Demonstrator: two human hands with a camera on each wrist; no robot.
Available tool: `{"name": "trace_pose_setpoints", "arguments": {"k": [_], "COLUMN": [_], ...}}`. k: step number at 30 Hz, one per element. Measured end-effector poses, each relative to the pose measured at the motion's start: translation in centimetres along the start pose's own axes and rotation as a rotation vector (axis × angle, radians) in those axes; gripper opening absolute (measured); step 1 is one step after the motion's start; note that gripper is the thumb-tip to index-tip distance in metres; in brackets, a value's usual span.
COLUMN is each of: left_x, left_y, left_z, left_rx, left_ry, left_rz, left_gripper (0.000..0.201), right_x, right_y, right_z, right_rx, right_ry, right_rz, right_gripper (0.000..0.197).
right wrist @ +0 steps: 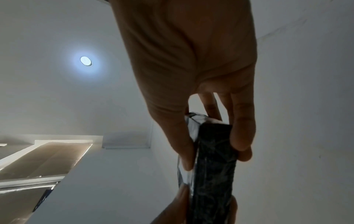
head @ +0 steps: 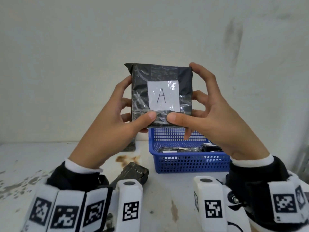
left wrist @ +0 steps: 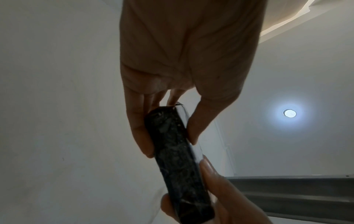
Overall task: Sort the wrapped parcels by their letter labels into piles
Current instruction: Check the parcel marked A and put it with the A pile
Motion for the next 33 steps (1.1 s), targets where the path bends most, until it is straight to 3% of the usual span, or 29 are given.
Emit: {"name": "trace_pose_setpoints", "arguments": {"k": [11,20,25,33], "left_x": [-0.1,-0.4,-0.4,-0.1], "left_y": [-0.2,-0.8,-0.5,-0.2], "left_z": [-0.1,0.3,0.0,-0.1], "left_rx": [0.018,0.047,0.026,-0.012], "left_ry": [0.020,-0.011,-0.041,0.015], "left_rz": [-0.030,-0.036,-0.048,0.012], "left_gripper": [0.076,0.057,0.056,0.055], "right_x": [0.0,0.1,0.2,0.2], "right_y": [0.0,0.1,0.0,-0.4], "right_z": [0.3,1.2,1.3,0.5], "right_rx": [-0.041,-0.093,-0.116,-0.098], "right_ry": [0.013,-0.001,0.010,0.017], "right_rz": [0.012,0.012,0.011,0.036], "right_gripper": [0.089,0.059,0.056,0.051]}}
Point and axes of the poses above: each hand's wrist, its own x-axis away from the middle knuckle, its own z-axis out of the back of the hand, y = z × x, the point moved 3 cm from there along -x, towards the middle knuckle
